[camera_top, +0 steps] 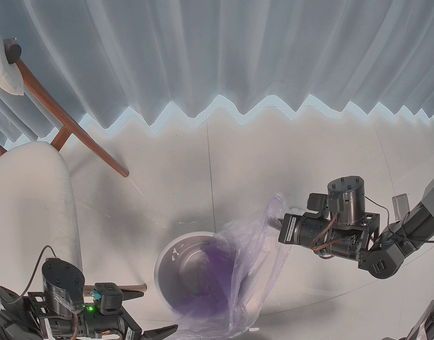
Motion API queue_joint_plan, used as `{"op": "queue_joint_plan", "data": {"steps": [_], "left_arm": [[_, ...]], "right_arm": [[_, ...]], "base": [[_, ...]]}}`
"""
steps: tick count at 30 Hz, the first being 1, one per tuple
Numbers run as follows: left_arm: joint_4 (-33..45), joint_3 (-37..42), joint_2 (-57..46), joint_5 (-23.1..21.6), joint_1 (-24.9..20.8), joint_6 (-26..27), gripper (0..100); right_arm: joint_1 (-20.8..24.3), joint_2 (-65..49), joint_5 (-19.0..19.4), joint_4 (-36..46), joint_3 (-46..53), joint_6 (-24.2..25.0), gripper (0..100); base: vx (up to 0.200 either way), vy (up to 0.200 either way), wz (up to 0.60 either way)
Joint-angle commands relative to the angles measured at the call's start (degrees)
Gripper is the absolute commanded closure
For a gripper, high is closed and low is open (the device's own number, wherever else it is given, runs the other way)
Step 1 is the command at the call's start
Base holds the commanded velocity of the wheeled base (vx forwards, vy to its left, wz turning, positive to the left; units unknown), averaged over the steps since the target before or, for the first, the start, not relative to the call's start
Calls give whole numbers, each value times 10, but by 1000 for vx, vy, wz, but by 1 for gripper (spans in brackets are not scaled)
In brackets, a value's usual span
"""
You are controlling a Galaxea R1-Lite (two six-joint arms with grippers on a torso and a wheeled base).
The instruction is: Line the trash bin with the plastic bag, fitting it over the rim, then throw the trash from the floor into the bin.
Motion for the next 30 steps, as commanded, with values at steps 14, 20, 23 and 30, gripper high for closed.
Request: {"op": "queue_joint_plan", "data": {"steps": [14,20,23,30], "left_arm": [[73,10,-46,-43,-8,101,0],[83,10,8,-43,-12,145,0],[76,10,24,-43,-18,153,0],[-22,10,118,-36,-57,159,0]], "right_arm": [[-9,1,1,1,-16,2,100],[-9,12,-1,-1,-16,2,100],[-8,12,-1,0,-15,2,100],[-8,18,-1,-1,-20,2,100]], "base": [[0,0,0],[0,0,0],[0,0,0],[0,0,0]]}}
